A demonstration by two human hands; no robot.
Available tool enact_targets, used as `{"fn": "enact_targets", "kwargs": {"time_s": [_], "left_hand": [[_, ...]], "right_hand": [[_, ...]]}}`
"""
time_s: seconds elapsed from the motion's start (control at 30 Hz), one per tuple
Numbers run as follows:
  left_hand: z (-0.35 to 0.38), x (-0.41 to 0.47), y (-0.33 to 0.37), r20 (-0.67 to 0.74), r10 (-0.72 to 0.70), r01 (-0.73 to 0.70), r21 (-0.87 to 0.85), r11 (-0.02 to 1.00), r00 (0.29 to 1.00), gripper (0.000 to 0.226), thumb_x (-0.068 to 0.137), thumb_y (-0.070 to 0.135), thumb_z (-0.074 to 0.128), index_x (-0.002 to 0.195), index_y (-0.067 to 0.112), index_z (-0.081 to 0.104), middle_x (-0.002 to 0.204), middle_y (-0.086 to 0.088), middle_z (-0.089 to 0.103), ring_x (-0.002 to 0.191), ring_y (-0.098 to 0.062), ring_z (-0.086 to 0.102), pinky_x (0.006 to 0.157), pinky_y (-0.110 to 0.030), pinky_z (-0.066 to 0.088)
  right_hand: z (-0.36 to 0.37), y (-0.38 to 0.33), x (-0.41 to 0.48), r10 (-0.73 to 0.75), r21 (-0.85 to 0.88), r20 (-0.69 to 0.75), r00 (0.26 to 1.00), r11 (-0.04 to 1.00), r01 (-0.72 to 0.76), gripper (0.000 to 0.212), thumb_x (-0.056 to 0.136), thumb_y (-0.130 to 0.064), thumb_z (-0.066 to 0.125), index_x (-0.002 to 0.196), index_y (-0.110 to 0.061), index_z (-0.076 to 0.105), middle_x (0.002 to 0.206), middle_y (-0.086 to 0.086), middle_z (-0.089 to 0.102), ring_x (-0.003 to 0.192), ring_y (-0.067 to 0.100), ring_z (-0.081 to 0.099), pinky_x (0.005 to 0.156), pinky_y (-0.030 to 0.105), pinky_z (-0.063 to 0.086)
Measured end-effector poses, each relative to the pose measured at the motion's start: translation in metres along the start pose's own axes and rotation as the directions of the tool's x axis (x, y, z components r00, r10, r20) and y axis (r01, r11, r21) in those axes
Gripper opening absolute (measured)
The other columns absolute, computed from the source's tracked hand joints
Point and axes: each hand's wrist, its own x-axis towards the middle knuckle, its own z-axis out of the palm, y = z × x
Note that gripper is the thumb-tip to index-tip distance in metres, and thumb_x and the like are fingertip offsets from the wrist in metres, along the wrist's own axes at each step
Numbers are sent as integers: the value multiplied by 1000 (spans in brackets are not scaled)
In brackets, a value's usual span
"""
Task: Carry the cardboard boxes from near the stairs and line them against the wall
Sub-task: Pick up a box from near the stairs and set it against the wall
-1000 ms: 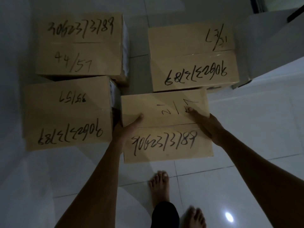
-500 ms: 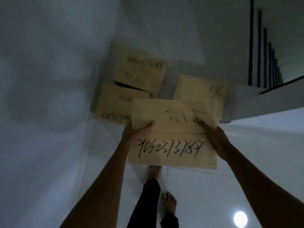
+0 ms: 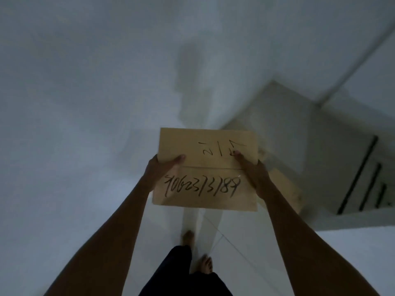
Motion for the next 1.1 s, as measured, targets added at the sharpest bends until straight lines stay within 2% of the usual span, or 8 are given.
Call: {"fn": "enact_targets", "kwargs": {"time_s": [0.13,0.2,0.33,0.43,0.53,0.77,0.87,1.1], "left_hand": [[-92,-40,-73,-179,-56,33,-126,991,982,83,54,66,86,119,20,66,96,-4,79,82,-24,78,76,-46,65],[-130,-68,-106,-242,-105,53,-211,976,965,83,56,63,87,123,19,65,106,-7,77,90,-26,76,81,-47,63],[-200,-128,-183,-374,-206,66,-355,932,904,83,63,56,87,130,16,61,117,-10,72,100,-28,72,90,-47,60],[-245,-181,-243,-433,-308,91,-453,887,847,86,60,57,88,130,15,60,116,-11,72,99,-29,73,90,-47,60],[-280,-234,-306,-469,-382,90,-534,841,796,91,56,59,89,130,15,60,116,-11,72,99,-29,73,89,-46,61],[-336,-354,-435,-515,-540,140,-625,768,666,96,50,71,85,126,17,63,114,-9,73,98,-25,73,89,-42,61],[-354,-392,-482,-532,-577,155,-638,754,620,98,52,74,81,129,17,62,120,-12,71,102,-28,72,92,-45,59],[-393,-436,-570,-529,-685,151,-726,671,501,105,48,74,81,134,18,59,126,-8,68,105,-26,70,94,-43,58]], "right_hand": [[87,-9,-41,-67,-95,169,983,992,83,50,72,-67,81,108,-34,69,107,-1,77,96,24,73,74,38,60],[134,-5,-62,-73,-145,265,961,983,114,47,73,-66,81,103,-32,69,105,0,77,95,24,73,75,39,60],[228,15,-109,-46,-219,464,885,962,165,63,77,-57,83,122,-15,72,113,13,80,99,35,78,88,55,64],[293,37,-156,-17,-315,562,827,920,233,67,78,-64,78,126,-18,67,111,11,77,100,34,75,82,51,64],[351,69,-208,13,-366,618,786,890,273,61,79,-65,76,121,-24,62,101,2,72,89,24,70,64,34,55],[453,151,-326,170,-490,716,677,813,314,77,83,-58,76,141,-13,56,112,9,68,98,29,66,79,42,52],[490,182,-367,197,-510,744,638,784,354,73,83,-58,76,140,-15,58,104,5,69,93,27,67,70,38,52],[568,242,-424,293,-589,742,603,715,376,79,80,-64,75,141,-16,59,111,9,72,99,31,69,79,44,56]]}}
